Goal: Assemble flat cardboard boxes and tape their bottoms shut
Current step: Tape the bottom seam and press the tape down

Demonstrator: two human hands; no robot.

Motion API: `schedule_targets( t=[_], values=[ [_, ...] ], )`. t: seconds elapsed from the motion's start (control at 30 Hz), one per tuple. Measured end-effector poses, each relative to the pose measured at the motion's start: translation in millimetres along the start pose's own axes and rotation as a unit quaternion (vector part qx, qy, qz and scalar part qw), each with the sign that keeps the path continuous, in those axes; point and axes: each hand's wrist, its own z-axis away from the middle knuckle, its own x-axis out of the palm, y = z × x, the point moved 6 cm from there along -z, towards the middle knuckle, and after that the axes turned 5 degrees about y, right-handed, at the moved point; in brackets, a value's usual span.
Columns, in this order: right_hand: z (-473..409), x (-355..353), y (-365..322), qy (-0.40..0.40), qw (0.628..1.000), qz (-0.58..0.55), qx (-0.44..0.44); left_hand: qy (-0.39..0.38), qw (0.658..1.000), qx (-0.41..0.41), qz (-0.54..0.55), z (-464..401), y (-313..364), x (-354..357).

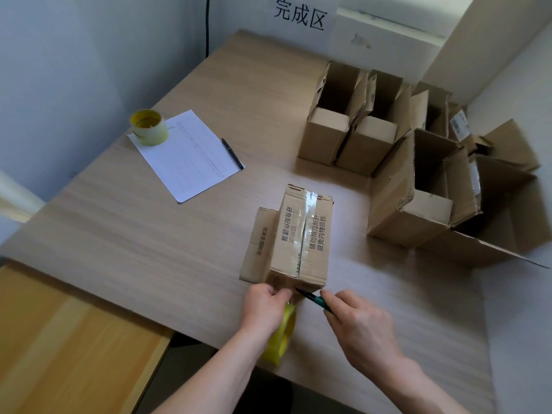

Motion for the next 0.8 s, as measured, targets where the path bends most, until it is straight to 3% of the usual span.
schedule_targets(
  t=[0.1, 0.23, 0.33, 0.4, 0.5, 0.57, 0.8],
  values=[
    [19.2, 10.0, 25.7, -0.014, 0.999, -0.020, 0.049, -0.009, 1.000, 0.009, -0.011, -3.4, -6.5, -5.0],
    [64.7, 36.3, 93.7, -0.092, 0.963, -0.029, 0.250, -0.051, 0.998, 0.026, 0.014, 1.8, -2.6, -2.6],
    [69.7, 43.1, 104.0, -0.102, 0.935, -0.055, 0.334, -0.085, 0.995, 0.029, 0.037, 5.5, -2.8, 1.0],
    [37.9, 25.3, 78.8, 0.000, 0.956, -0.104, 0.274, -0.090, 0.994, 0.026, 0.052, 7.2, -4.2, -0.5],
    [-23.7, -1.5, 16.7, 0.099, 0.987, -0.112, 0.067, -0.090, 0.993, 0.019, 0.068, 8.0, -7.0, -4.5],
    [-55.4, -0.3, -8.9, 0.085, 0.993, -0.079, 0.000, -0.102, 0.993, 0.020, 0.063, 9.2, -7.2, -7.3],
    [-78.1, 33.3, -14.9, 0.055, 0.996, -0.045, -0.047, -0.125, 0.991, 0.026, 0.043, 17.6, -4.5, -19.8]
  ],
)
